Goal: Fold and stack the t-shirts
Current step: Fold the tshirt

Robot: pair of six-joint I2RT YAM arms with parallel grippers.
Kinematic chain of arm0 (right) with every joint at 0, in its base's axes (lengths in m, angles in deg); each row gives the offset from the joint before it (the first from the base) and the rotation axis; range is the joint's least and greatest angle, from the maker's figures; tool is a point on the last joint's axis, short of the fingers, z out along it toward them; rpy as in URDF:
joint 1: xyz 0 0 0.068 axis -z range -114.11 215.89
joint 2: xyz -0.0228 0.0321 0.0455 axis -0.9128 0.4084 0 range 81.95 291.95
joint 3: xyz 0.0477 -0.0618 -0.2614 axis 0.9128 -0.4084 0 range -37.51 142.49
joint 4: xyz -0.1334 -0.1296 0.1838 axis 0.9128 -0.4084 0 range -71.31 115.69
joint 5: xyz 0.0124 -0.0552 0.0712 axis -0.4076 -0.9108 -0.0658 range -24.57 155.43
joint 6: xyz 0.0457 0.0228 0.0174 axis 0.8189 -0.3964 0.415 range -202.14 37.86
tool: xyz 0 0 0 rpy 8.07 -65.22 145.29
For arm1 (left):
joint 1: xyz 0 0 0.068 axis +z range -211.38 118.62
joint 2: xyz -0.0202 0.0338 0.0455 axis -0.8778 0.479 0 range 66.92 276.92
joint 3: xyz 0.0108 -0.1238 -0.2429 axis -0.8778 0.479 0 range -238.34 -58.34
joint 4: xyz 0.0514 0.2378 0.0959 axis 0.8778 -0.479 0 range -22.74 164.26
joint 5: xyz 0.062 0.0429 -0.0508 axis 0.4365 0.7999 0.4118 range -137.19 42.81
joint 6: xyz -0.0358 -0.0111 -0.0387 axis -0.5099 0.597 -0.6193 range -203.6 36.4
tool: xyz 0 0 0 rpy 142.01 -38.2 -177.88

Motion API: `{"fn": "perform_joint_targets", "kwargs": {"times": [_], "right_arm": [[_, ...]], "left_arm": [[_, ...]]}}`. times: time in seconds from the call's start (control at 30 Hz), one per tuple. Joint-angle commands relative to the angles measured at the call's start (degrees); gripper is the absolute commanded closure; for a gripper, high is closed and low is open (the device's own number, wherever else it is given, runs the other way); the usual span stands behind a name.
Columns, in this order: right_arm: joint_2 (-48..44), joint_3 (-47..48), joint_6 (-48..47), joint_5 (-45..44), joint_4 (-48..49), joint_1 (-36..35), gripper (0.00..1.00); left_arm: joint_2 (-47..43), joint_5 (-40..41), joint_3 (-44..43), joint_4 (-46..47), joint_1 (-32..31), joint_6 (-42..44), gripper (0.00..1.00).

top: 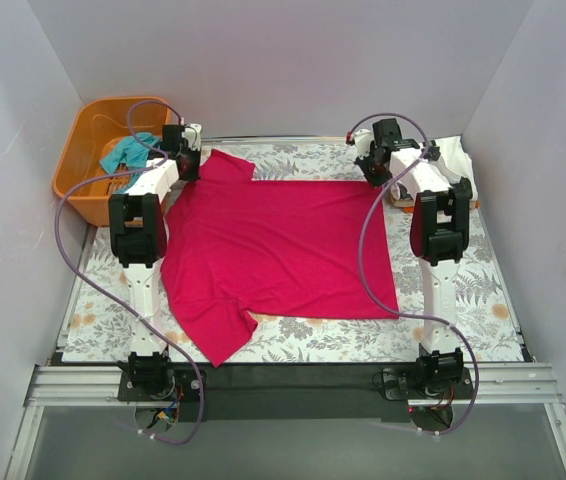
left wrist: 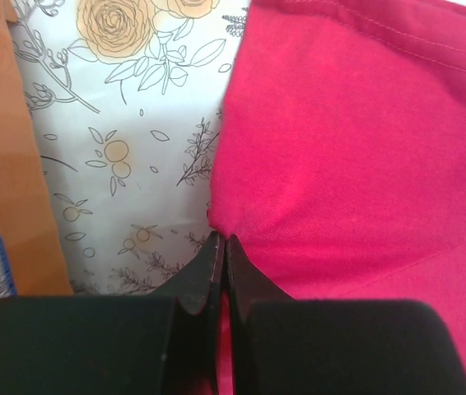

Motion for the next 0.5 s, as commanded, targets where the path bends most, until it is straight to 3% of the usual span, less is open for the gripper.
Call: {"fn": "perform_joint_targets", "kwargs": {"times": [0.0, 0.47], "right_arm": [[-6.68, -1.1, -2.45, -0.99, -0.47, 0.09, 0.99], [-15.65, -13.13, -6.41, 0.24, -0.47, 0.18, 0.99]], "left_arm": [[-9.1, 0.17, 1.71, 2.34, 0.27, 3.36, 1.0], [-21.93, -1.94, 19.81, 7.35, 0.62, 10.66, 1.0]]}}
